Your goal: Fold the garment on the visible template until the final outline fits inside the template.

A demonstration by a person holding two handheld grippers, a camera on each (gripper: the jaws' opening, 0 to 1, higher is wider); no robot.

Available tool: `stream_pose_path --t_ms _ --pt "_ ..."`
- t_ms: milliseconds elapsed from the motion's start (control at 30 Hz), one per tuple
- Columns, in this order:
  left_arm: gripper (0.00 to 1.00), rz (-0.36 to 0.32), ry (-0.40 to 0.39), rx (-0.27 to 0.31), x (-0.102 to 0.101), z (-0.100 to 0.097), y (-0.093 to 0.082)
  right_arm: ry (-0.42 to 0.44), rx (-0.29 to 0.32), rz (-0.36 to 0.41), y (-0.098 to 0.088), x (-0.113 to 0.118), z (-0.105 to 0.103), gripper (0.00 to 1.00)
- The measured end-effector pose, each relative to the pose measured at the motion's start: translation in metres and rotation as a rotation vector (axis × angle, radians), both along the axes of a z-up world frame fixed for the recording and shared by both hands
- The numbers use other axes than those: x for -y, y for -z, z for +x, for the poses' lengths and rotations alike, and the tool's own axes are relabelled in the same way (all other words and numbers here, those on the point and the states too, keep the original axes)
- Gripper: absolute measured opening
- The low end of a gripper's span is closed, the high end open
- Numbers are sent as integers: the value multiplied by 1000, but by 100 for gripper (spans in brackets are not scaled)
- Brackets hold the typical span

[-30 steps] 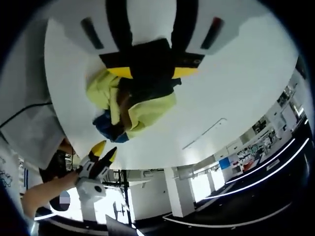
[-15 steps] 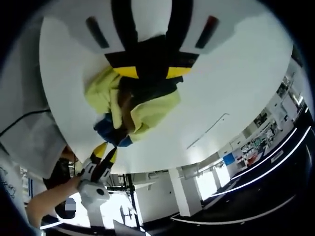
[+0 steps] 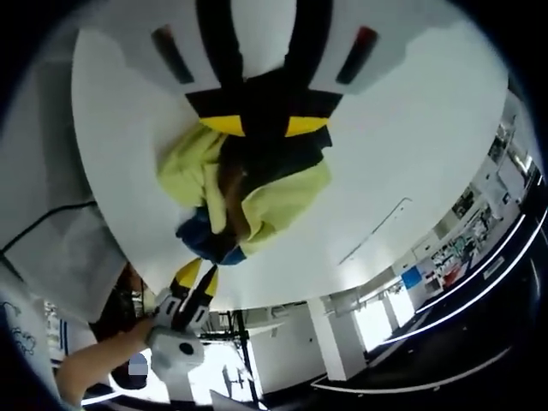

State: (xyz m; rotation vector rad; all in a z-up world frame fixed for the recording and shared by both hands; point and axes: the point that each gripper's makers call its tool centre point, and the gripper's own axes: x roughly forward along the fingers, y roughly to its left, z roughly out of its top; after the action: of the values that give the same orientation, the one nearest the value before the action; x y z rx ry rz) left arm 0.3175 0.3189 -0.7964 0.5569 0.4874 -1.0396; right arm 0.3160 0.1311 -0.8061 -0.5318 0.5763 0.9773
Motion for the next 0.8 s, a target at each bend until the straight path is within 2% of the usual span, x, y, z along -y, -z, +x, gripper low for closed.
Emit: stream_pose_path --t_ms 167,233,467,800 --pt "13 6 3 -13 -1 -1 4 -52 22 -92 15 0 1 11" --pt "14 13 8 -17 -2 0 5 -66 51 -138 18 5 4 8" --pt "12 28 18 -13 -4 0 5 -35 60 -115 15 2 12 0" --pt "6 35 13 -13 -5 2 8 19 28 -55 11 6 14 0"
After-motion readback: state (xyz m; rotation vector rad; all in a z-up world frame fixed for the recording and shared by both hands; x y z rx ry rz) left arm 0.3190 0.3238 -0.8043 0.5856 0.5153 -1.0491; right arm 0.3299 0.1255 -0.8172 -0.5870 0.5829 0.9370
